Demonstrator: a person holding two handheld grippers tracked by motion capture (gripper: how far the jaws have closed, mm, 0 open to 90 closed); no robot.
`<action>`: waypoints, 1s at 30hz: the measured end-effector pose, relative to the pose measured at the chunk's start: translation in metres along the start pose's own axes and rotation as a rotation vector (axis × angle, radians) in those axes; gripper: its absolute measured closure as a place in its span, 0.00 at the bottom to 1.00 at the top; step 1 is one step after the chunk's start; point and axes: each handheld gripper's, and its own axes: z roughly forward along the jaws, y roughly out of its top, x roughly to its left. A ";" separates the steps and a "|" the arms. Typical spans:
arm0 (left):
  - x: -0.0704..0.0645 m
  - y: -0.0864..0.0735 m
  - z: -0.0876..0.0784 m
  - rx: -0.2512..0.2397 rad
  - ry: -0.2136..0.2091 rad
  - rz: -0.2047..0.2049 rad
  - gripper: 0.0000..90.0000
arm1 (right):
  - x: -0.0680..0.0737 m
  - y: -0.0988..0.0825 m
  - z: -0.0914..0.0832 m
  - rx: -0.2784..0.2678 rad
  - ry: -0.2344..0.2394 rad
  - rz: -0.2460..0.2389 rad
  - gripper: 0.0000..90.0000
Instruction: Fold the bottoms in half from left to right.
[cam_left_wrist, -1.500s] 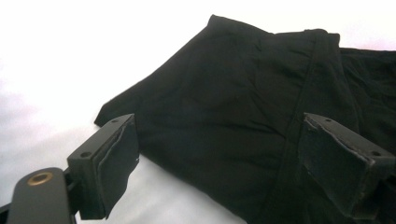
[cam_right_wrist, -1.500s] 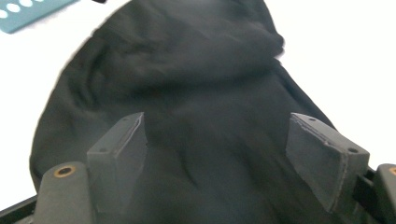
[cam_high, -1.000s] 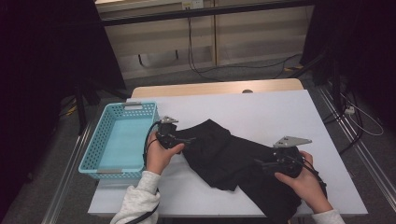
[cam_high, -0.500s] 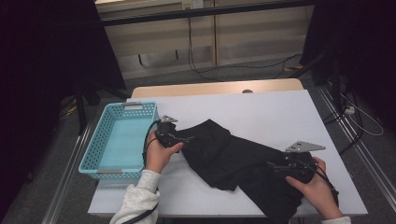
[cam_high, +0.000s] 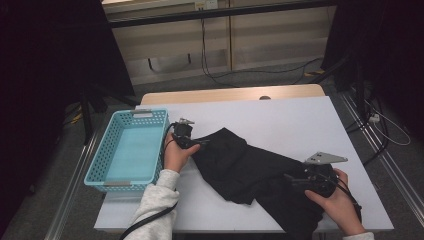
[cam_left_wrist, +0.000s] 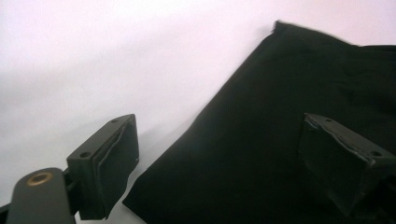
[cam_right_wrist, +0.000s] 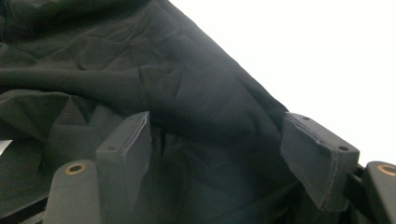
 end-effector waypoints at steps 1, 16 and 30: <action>0.001 -0.002 0.002 0.006 -0.005 -0.001 0.14 | 0.001 0.000 0.000 0.002 0.001 0.003 0.28; -0.014 0.000 -0.004 0.076 -0.079 -0.002 0.79 | 0.003 0.000 -0.001 -0.001 0.001 0.002 0.28; -0.001 0.006 -0.032 0.028 0.000 -0.066 0.94 | -0.005 -0.002 -0.008 -0.009 -0.016 0.021 0.28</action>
